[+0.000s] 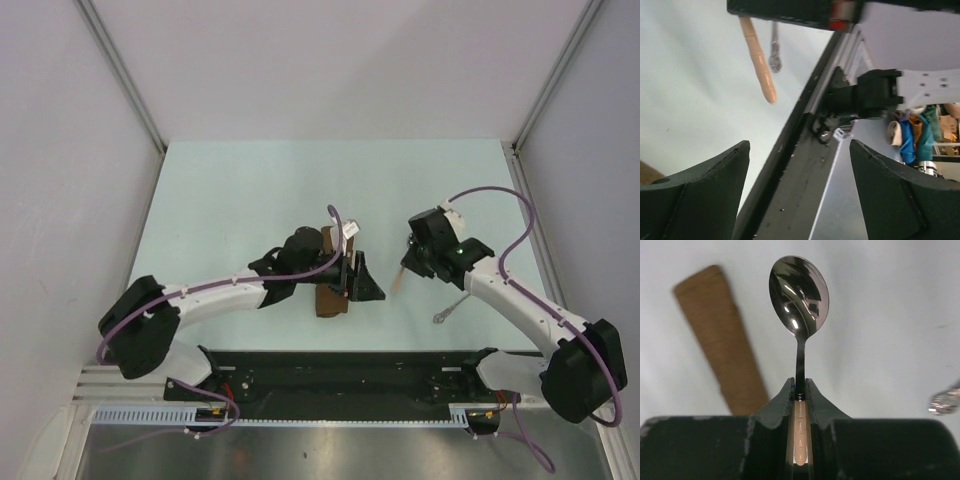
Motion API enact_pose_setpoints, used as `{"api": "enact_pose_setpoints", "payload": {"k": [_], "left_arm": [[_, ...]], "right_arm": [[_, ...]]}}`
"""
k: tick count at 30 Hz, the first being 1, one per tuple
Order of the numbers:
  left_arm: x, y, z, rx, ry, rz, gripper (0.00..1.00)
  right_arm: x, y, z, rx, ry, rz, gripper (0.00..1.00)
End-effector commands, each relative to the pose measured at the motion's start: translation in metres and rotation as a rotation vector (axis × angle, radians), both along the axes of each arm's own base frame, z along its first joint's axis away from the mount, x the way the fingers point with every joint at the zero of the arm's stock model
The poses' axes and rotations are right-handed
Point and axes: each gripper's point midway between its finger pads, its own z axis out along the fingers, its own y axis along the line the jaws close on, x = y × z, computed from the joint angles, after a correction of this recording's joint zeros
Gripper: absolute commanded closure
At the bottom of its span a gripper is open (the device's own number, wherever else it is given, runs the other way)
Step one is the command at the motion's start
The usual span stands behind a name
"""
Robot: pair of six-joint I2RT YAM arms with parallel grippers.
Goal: Fold the napkin into a case and place the utensils inside
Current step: Pass from the right arm to the left
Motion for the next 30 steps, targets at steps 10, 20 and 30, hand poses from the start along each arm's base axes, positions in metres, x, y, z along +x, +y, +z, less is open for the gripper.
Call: {"api": "enact_pose_setpoints", "payload": {"k": [10,20,30], "left_arm": [[0.038,0.012,-0.038,0.087,0.028,0.181,0.35],[0.042,0.019,-0.051,0.084,0.054,0.182,1.00],[0.042,0.033,-0.046,0.099,0.002,0.219,1.00]], "right_arm": [[0.010,0.103,0.035,0.235,-0.083,0.096,1.00],[0.015,0.112,0.038,0.182,-0.106,0.180,0.85],[0.035,0.120,0.029,0.154,-0.091,0.235,0.71]]}}
